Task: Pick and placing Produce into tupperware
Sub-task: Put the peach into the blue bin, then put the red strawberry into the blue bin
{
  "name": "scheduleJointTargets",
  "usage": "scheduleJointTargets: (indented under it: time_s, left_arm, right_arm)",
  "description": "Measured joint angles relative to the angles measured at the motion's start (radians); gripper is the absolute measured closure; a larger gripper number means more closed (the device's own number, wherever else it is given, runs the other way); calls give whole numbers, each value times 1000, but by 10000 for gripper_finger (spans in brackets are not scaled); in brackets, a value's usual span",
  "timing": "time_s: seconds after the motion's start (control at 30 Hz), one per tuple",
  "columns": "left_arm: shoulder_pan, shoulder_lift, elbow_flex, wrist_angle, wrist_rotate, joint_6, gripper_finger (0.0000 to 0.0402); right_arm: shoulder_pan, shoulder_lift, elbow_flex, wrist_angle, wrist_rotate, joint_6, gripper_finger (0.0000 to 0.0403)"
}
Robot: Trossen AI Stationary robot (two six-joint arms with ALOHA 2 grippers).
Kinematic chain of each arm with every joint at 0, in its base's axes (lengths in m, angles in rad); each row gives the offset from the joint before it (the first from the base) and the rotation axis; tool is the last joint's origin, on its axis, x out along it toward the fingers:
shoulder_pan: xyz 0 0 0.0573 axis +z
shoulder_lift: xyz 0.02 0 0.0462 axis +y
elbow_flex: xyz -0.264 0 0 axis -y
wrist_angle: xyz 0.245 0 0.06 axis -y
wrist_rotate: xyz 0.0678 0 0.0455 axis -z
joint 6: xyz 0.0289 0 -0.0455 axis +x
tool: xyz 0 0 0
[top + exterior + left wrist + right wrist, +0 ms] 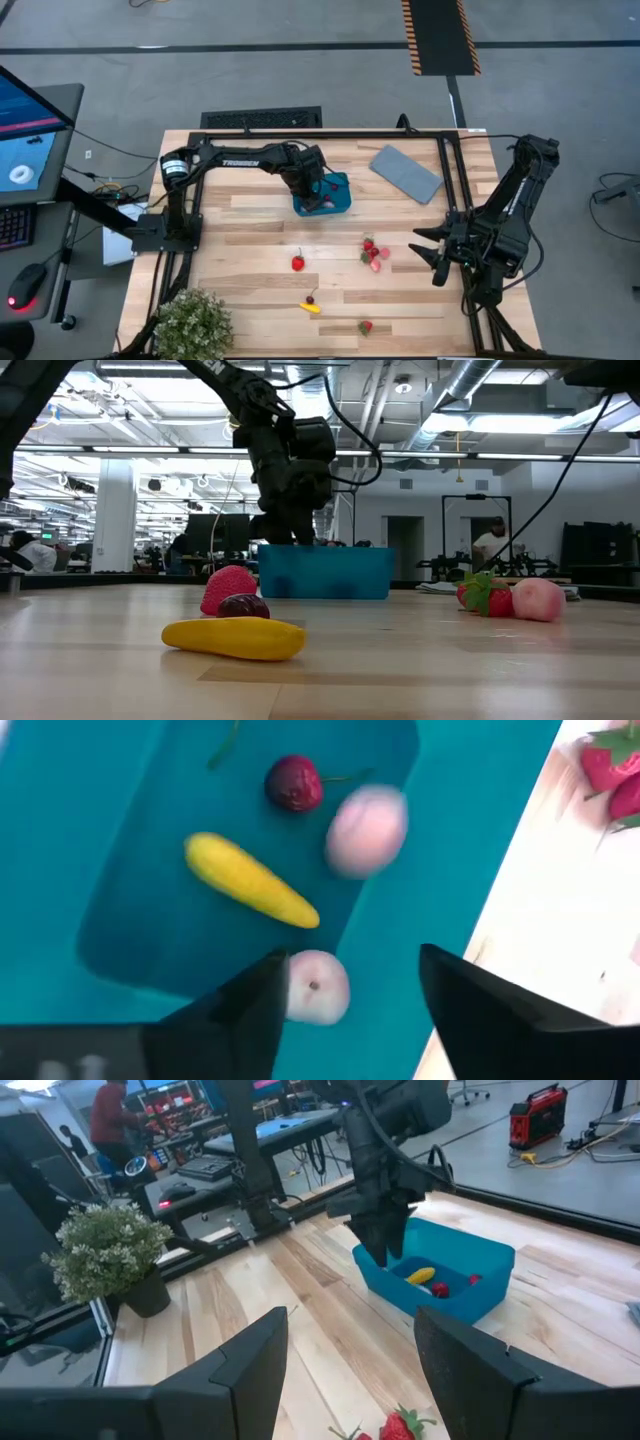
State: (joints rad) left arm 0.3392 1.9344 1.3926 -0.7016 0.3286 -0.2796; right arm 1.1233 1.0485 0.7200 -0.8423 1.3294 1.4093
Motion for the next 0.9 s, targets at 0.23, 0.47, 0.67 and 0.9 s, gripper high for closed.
scheduleJointTargets:
  time_s: [0.23, 0.47, 0.67, 0.9]
  left_arm:
    - [14, -6, 2, 15, -18, 24, 138]
    - [28, -6, 123, -59, -76, 86, 142]
    - [-56, -43, 380, -199, -88, 99, 160]
    - [-263, -94, 573, -209, -198, 127, 168]
  right_arm:
    - [0, 0, 0, 6, -2, -5, 163]
    - [0, 0, 0, 18, -1, -5, 163]
    - [0, 0, 0, 47, -30, -5, 163]
    - [-25, 21, 0, 247, -153, -269, 163]
